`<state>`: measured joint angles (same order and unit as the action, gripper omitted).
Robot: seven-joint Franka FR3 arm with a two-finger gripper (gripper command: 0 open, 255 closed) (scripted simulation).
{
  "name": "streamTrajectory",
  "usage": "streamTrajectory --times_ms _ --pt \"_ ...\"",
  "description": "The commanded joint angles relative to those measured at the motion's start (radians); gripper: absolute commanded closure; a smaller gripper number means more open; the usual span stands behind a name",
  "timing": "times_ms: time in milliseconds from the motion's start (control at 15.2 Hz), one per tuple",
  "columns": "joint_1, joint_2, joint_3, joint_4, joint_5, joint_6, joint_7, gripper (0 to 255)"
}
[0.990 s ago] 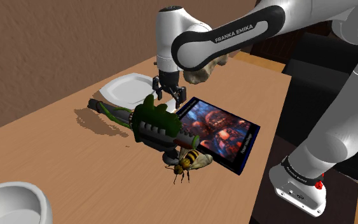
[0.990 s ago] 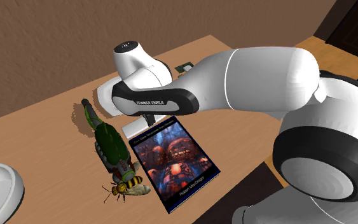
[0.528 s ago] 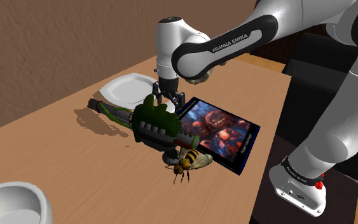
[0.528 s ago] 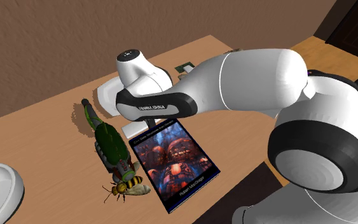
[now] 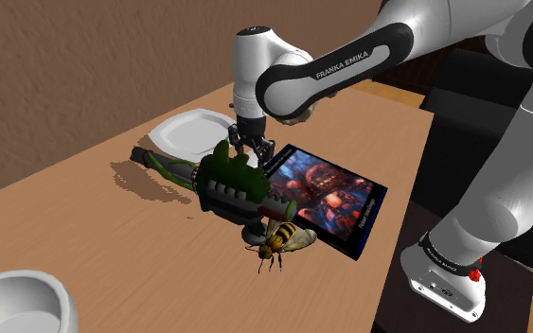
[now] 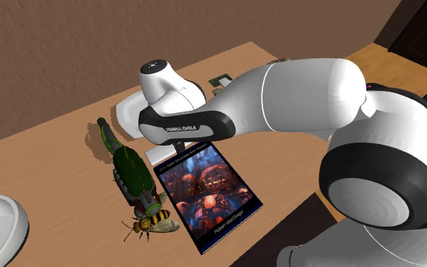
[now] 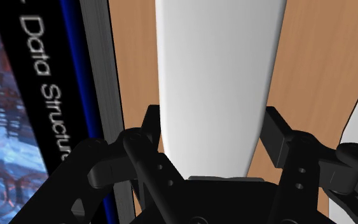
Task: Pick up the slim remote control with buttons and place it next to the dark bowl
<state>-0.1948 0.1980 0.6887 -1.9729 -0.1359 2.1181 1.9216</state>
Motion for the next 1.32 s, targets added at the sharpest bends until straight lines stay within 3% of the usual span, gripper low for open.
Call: streamTrajectory --times_ms 0,396,1254 --pt "0.0 0.0 0.0 -0.001 0.0 0.0 0.0 255" --pt "0.001 0.001 0.0 0.001 0.0 -0.001 0.001 255" --pt "-0.013 -0.069 0.012 0.108 0.056 -0.16 -0.037 255"
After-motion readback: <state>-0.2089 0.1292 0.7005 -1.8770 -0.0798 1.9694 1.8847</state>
